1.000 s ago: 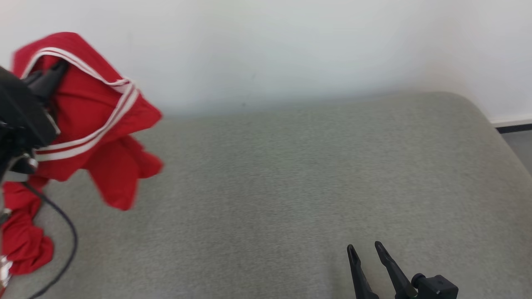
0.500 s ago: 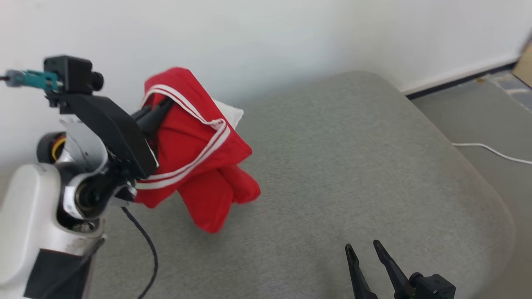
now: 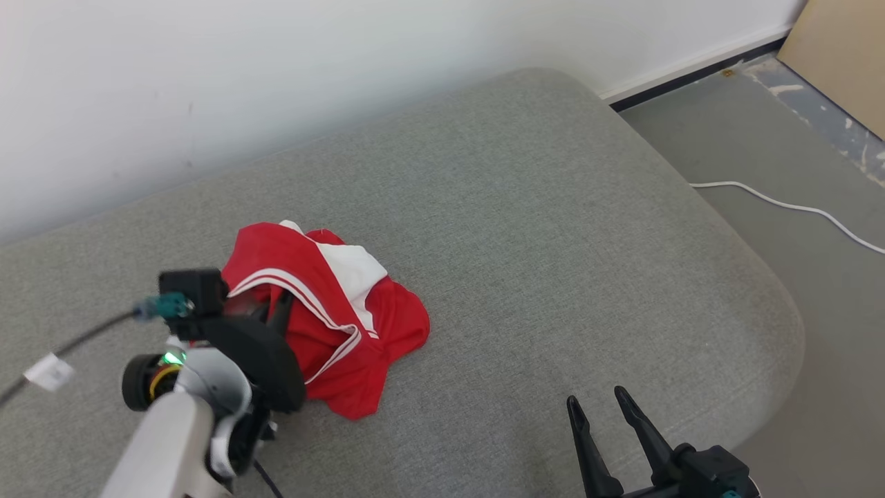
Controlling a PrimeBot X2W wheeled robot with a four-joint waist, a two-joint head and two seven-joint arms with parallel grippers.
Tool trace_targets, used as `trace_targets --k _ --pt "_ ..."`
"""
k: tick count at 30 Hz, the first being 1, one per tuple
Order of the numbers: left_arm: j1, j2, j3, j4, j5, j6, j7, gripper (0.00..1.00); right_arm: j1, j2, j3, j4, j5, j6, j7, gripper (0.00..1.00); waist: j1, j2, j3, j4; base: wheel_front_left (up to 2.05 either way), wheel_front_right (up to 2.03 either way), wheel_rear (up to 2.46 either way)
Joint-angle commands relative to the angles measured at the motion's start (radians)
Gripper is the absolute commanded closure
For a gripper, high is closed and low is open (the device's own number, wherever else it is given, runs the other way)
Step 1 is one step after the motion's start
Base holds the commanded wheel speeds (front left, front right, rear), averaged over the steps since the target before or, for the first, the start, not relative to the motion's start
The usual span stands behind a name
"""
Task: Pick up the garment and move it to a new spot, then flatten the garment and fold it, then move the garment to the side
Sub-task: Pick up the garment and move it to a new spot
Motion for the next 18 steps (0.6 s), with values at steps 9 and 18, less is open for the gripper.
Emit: trace_targets --k 9,18 --pt "0.044 -0.089 -0.056 0.207 0.092 -0.040 -0.331 0.00 0.008 -0.001 -0.030 0.003 -0.084 -0.002 -0.001 0.00 -0.0002 -0.0001 -0.036 0.097 0.00 0.00 0.00" --pt "0.113 0.002 -0.096 0.099 -0.071 -0.106 -0.429 0.00 0.020 -0.001 -0.065 0.005 -0.133 -0.002 0.003 0.00 -0.0002 -0.0001 -0.090 0.208 0.00 0.00 0.00"
